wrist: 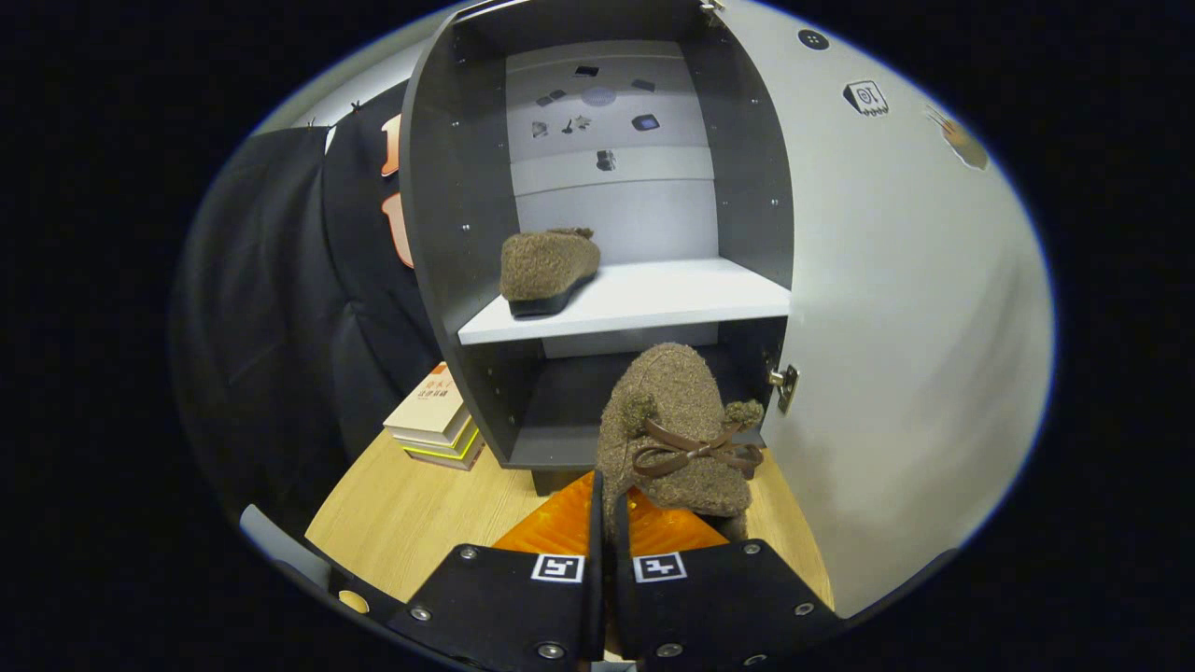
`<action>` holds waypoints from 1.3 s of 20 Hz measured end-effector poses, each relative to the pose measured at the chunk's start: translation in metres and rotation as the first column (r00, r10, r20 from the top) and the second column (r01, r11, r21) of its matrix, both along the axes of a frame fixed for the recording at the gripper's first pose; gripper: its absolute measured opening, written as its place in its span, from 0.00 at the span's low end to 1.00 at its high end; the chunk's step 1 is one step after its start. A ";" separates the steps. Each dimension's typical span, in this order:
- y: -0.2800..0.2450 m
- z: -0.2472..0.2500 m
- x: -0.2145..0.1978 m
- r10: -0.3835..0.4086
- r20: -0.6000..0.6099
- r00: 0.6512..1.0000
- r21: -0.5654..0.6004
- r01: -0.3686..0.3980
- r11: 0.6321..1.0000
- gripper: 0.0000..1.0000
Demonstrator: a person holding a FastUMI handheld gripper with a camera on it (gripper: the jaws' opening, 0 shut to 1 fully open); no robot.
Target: Open the shoe cabinet door, grab the shoes and put them into the shoe cabinet, then close the shoe cabinet door.
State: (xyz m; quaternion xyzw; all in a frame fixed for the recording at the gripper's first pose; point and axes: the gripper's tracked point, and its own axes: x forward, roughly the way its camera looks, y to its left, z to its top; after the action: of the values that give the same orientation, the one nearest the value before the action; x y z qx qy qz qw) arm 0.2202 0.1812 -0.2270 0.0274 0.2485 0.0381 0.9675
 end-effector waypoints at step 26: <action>-0.018 0.098 0.202 0.057 0.088 0.995 -0.077 -0.050 0.996 0.05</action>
State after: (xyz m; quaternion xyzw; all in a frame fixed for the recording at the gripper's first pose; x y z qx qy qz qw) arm 0.4219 0.1631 -0.1293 -0.0174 0.2067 0.0558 0.9767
